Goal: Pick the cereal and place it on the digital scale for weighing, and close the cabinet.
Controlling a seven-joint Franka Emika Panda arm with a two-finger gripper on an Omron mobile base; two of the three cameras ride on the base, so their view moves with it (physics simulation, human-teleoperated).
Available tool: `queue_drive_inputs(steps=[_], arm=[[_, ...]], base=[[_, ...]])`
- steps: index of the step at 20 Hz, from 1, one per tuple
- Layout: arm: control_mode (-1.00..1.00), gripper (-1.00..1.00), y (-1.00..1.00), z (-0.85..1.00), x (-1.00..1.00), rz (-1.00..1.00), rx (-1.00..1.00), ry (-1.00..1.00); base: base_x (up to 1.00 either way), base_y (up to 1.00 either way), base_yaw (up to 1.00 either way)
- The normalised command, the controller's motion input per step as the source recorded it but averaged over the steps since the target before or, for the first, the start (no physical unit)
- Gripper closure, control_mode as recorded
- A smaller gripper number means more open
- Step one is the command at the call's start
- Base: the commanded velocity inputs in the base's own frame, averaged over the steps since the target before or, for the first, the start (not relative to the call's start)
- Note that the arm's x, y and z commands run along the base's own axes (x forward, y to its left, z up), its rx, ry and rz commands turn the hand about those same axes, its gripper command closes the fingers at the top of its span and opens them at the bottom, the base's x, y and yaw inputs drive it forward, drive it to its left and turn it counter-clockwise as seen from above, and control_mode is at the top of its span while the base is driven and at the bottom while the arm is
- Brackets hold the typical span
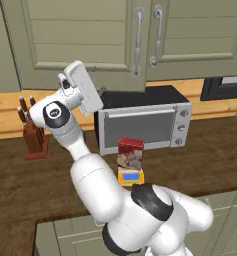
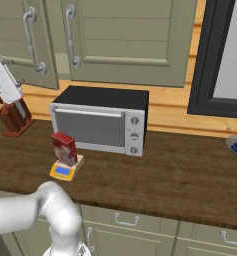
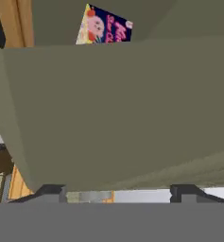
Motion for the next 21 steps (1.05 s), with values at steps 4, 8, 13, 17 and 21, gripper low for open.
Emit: queue_drive_inputs(steps=[4,8,13,17,21], arm=[[-1.00,-1.00,-0.74,0.01,0.94,0.00,-0.01,0.54],[-1.00,-1.00,-0.72,0.01,0.61,0.01,-0.04,0.42],[-1.00,-1.00,-0.50,0.00,0.88,0.02,-0.03,0.26],[-1.00,-1.00,-0.42,-0.15,0.97,0.00,-0.05,0.29],[-1.00,-1.00,-0.59,-0.01,-0.06,0.01,-0.03,0.07]], base=[[0.00,0.00,0.00],[0.00,0.00,0.00],[0.00,0.00,0.00],[0.00,0.00,0.00],[0.00,0.00,0.00]])
